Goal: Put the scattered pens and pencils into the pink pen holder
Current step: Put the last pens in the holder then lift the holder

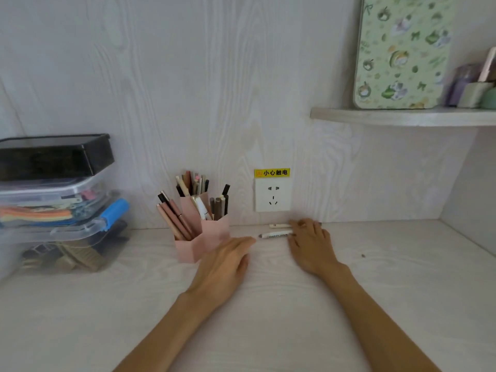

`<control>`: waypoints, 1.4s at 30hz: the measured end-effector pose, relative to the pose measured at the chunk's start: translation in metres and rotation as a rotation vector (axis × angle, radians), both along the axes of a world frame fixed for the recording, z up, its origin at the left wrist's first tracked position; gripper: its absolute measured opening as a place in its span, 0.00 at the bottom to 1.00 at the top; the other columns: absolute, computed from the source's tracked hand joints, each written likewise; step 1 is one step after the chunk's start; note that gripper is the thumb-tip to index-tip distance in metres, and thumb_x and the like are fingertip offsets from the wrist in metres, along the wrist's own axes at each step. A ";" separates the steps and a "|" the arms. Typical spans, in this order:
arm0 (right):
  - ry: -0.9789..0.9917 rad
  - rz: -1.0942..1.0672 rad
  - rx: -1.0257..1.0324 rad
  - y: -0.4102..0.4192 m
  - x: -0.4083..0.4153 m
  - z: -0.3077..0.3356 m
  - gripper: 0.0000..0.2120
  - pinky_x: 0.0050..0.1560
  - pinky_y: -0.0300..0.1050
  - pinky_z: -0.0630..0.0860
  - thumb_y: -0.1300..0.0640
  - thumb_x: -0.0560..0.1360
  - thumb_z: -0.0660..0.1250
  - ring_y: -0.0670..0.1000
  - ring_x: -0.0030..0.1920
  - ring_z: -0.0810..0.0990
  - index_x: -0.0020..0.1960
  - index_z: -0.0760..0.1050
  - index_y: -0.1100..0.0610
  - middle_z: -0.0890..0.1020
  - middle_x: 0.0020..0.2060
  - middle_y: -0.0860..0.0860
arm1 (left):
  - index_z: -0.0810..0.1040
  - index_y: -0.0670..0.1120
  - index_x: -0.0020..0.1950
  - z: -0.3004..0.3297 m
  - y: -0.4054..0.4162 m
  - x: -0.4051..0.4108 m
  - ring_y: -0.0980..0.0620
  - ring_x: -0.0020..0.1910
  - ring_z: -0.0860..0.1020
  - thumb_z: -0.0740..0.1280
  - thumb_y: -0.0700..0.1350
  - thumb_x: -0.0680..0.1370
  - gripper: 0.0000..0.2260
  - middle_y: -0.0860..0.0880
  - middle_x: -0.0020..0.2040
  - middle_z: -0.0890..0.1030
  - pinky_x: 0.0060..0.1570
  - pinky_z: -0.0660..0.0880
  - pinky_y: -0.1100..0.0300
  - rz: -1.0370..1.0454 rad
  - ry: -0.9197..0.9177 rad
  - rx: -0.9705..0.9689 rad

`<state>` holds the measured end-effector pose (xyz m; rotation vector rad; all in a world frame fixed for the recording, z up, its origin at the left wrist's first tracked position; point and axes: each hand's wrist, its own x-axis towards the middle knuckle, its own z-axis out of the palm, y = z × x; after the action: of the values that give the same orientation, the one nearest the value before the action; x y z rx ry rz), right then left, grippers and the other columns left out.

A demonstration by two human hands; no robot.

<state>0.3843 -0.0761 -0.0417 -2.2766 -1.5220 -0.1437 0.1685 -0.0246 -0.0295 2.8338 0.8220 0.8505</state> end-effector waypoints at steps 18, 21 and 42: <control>0.233 0.302 0.189 0.005 -0.015 0.007 0.12 0.57 0.45 0.65 0.54 0.78 0.57 0.52 0.57 0.70 0.56 0.77 0.48 0.80 0.51 0.48 | 0.79 0.56 0.54 0.008 0.001 0.005 0.63 0.44 0.76 0.69 0.48 0.75 0.09 0.62 0.45 0.79 0.43 0.73 0.63 0.168 -0.224 -0.298; 0.211 0.377 0.147 0.005 -0.033 0.008 0.14 0.60 0.48 0.66 0.52 0.80 0.54 0.51 0.58 0.70 0.59 0.75 0.50 0.79 0.55 0.49 | 0.78 0.56 0.53 0.023 -0.009 -0.014 0.64 0.44 0.77 0.70 0.49 0.73 0.09 0.63 0.44 0.80 0.39 0.72 0.66 0.164 -0.410 -0.288; 0.144 0.448 0.142 0.002 -0.042 0.000 0.14 0.58 0.40 0.65 0.55 0.77 0.60 0.48 0.59 0.71 0.62 0.72 0.51 0.76 0.58 0.46 | 0.79 0.47 0.55 0.044 0.035 -0.063 0.56 0.44 0.81 0.70 0.47 0.74 0.12 0.57 0.48 0.81 0.43 0.75 0.69 0.349 -0.775 -0.118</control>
<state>0.3419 -0.0745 -0.0421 -1.7474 -1.8330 0.0377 0.1059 0.0109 0.0143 1.9875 1.1618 1.7021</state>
